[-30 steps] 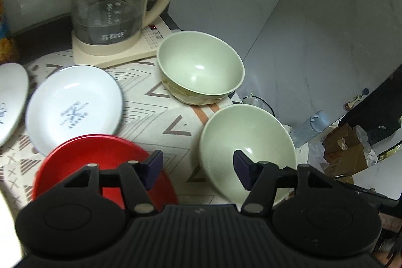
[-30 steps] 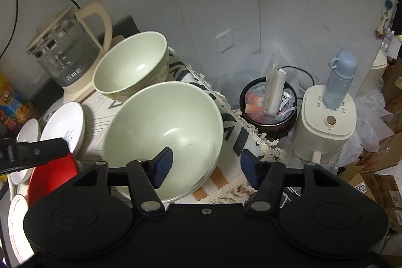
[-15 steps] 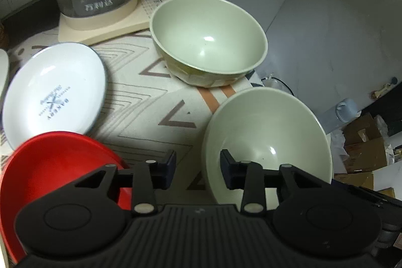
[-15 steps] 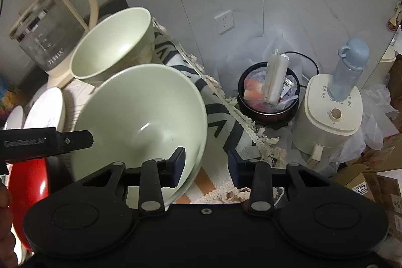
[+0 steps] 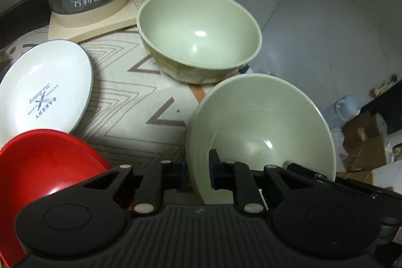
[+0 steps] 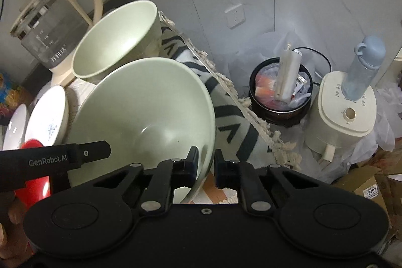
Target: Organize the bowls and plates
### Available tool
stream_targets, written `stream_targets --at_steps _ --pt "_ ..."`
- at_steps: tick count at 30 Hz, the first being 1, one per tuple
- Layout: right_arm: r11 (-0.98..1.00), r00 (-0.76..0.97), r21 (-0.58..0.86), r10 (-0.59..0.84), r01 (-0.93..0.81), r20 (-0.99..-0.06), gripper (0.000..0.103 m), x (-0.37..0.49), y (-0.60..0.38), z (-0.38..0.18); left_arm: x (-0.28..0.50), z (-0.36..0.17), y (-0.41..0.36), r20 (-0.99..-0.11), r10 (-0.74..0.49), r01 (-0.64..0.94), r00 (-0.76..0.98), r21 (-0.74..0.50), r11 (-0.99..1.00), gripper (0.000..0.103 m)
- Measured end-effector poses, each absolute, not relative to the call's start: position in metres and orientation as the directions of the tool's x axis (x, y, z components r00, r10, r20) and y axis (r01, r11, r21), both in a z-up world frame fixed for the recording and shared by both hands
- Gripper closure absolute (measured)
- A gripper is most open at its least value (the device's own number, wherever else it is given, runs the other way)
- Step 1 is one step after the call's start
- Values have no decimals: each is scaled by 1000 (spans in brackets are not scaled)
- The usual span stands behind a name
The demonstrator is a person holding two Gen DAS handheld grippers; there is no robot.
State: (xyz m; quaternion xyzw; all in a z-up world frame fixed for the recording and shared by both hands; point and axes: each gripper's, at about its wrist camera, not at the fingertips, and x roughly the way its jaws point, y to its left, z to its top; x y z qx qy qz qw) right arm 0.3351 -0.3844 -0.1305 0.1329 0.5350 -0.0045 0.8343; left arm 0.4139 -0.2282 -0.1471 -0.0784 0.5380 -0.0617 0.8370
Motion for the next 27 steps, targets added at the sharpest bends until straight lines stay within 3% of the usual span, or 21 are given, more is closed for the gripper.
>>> stream_targets --at_steps 27 --pt "961 584 275 205 32 -785 90 322 -324 -49 368 -60 -140 -804 -203 -51 559 -278 959 87"
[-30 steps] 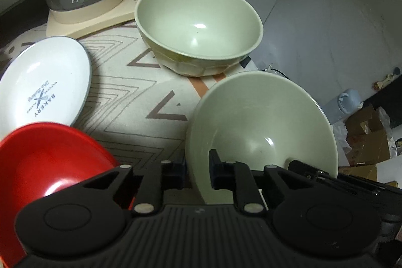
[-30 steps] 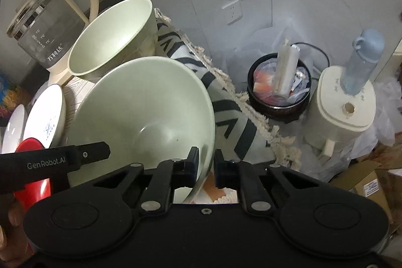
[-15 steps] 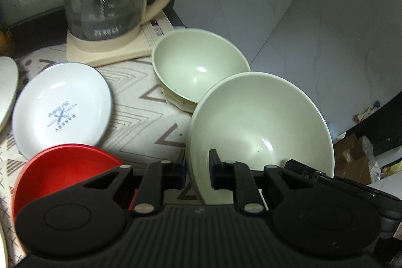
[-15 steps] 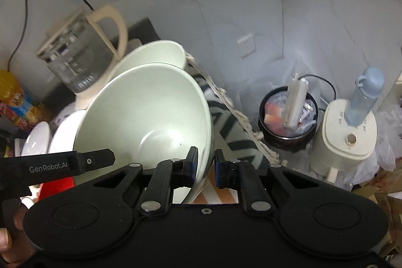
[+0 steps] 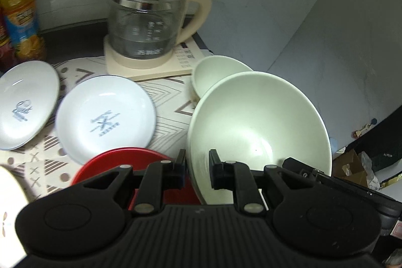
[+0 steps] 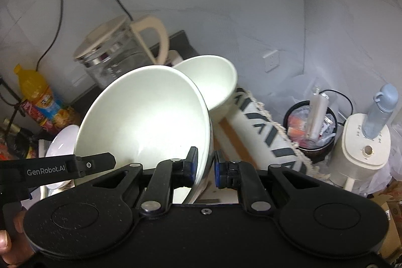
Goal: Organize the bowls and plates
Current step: 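Lower the large green bowl into the red bowl and open grippers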
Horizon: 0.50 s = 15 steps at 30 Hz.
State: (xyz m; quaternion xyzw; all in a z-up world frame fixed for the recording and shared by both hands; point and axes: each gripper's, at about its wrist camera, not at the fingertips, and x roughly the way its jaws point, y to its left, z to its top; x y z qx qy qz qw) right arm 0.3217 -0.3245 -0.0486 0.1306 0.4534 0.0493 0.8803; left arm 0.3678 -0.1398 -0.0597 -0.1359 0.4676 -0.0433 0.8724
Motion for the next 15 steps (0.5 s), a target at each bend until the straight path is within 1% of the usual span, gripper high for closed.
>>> stream_targets --at_steps 6,15 --pt "962 585 274 228 -10 -779 90 313 -296 -42 350 -57 -113 -808 -180 -78 561 -268 960 87" --pt "965 556 256 247 -63 -794 90 305 -259 -46 329 -70 -81 -827 -161 -127 538 -268 955 87"
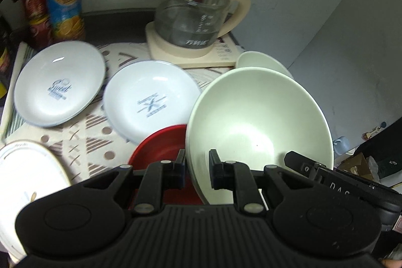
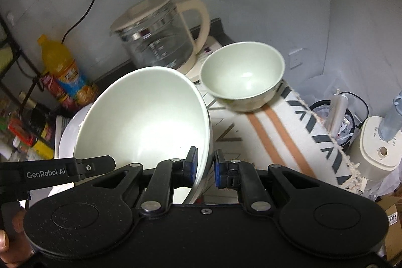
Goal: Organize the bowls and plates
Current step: 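Lower the large green bowl into the red bowl and open grippers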
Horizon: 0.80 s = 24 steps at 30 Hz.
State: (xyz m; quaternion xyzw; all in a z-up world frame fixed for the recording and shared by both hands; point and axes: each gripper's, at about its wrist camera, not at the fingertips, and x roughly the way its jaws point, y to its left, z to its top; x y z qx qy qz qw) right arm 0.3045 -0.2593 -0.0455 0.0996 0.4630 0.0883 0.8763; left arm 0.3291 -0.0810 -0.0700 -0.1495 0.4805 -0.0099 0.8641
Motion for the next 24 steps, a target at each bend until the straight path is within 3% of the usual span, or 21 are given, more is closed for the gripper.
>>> stream_targets --at_steps 16,24 --pt "971 471 222 238 -90 -849 91 298 -226 -80 309 -122 -53 -891 -183 -224 414 -295 929 87" --pt "980 474 168 199 -108 -857 92 304 -217 -84 309 -120 -49 -894 -157 -241 420 -277 930 86"
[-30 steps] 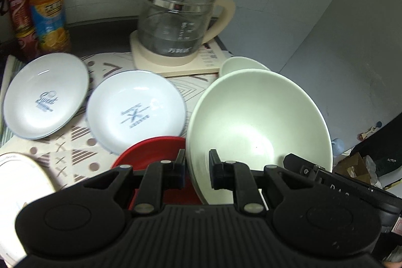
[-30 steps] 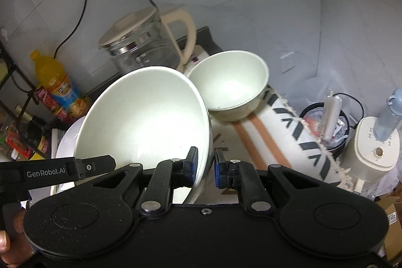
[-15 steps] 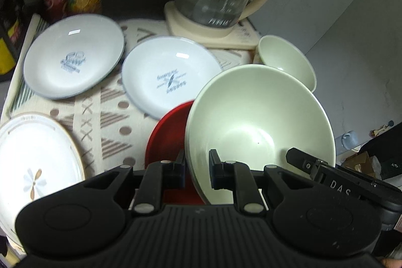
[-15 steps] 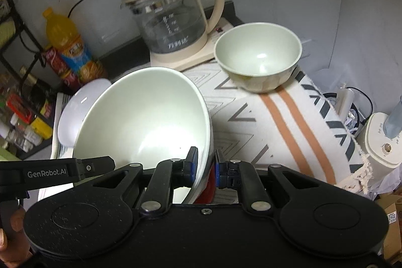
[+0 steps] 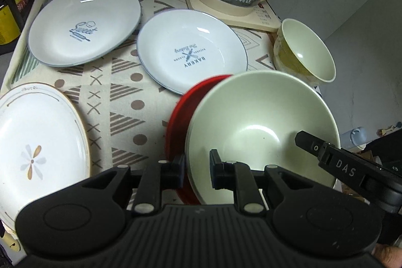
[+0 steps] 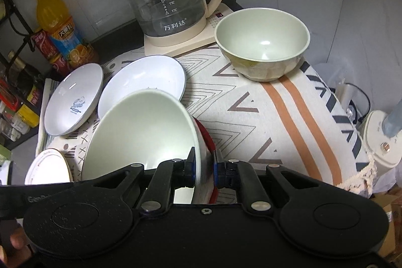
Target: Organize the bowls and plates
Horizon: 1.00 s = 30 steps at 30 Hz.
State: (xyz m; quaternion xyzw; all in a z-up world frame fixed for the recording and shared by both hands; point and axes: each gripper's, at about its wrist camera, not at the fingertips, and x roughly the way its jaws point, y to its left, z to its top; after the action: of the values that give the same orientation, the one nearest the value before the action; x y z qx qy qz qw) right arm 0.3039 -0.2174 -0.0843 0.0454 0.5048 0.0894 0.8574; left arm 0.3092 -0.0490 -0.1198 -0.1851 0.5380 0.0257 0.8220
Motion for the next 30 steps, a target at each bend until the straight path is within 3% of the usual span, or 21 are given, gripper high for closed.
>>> stream_targets --at_steps 14,17,20,30 --pt "978 498 32 132 -205 -857 89 306 -188 -85 299 -97 -23 -876 -118 -261 467 -265 928 79" --pt "979 489 39 133 -199 -862 82 306 -189 -83 301 -91 -23 -871 -125 -254 475 -272 928 71" --pt "977 495 56 152 -203 -855 68 304 -193 -75 307 -84 -27 -863 -112 -242 492 -259 935 61" --pt "976 567 198 213 -89 -796 65 316 -250 -46 351 -69 -64 -832 -139 -170 538 -269 948 55"
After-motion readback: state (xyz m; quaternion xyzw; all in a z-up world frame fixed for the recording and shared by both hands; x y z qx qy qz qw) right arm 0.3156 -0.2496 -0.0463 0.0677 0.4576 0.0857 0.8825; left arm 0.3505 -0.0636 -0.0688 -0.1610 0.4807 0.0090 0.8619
